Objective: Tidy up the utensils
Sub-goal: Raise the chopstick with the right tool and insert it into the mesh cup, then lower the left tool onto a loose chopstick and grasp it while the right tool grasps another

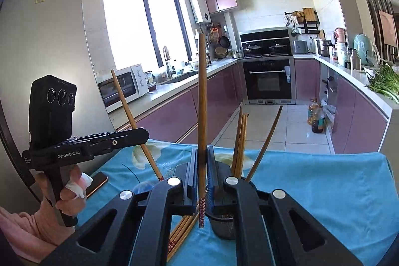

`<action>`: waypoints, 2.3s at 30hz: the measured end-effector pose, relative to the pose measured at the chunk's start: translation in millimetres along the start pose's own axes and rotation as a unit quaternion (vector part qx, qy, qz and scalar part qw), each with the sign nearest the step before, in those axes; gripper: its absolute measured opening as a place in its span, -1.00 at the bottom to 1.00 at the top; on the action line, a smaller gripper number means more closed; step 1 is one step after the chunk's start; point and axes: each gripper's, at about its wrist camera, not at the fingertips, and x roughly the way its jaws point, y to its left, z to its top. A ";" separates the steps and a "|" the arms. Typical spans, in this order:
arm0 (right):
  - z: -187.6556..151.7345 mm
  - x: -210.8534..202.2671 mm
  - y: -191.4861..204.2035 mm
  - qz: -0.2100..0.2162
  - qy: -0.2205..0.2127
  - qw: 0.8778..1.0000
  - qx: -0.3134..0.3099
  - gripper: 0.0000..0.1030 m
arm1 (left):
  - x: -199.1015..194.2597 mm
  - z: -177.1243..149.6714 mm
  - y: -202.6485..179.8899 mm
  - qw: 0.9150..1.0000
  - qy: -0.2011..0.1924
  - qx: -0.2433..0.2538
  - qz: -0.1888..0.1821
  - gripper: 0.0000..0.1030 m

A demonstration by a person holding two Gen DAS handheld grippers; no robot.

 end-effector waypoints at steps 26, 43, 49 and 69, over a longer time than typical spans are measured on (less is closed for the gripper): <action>-15.5 64.4 -25.2 -0.043 0.088 0.995 0.008 -0.88 | 80.8 -26.5 -4.3 0.991 0.124 0.038 0.013 -0.85; -30.9 80.0 -34.7 -0.042 0.114 0.992 0.039 -0.84 | 117.2 -30.0 8.4 0.987 0.158 0.023 0.034 -0.82; -32.0 69.9 -32.2 -0.030 0.102 0.993 0.041 -0.76 | 103.4 -34.2 9.8 0.990 0.136 0.021 0.045 -0.76; -109.8 68.9 16.3 0.033 0.168 0.985 0.026 -0.34 | 19.7 -105.5 32.8 0.986 0.110 0.018 0.123 0.00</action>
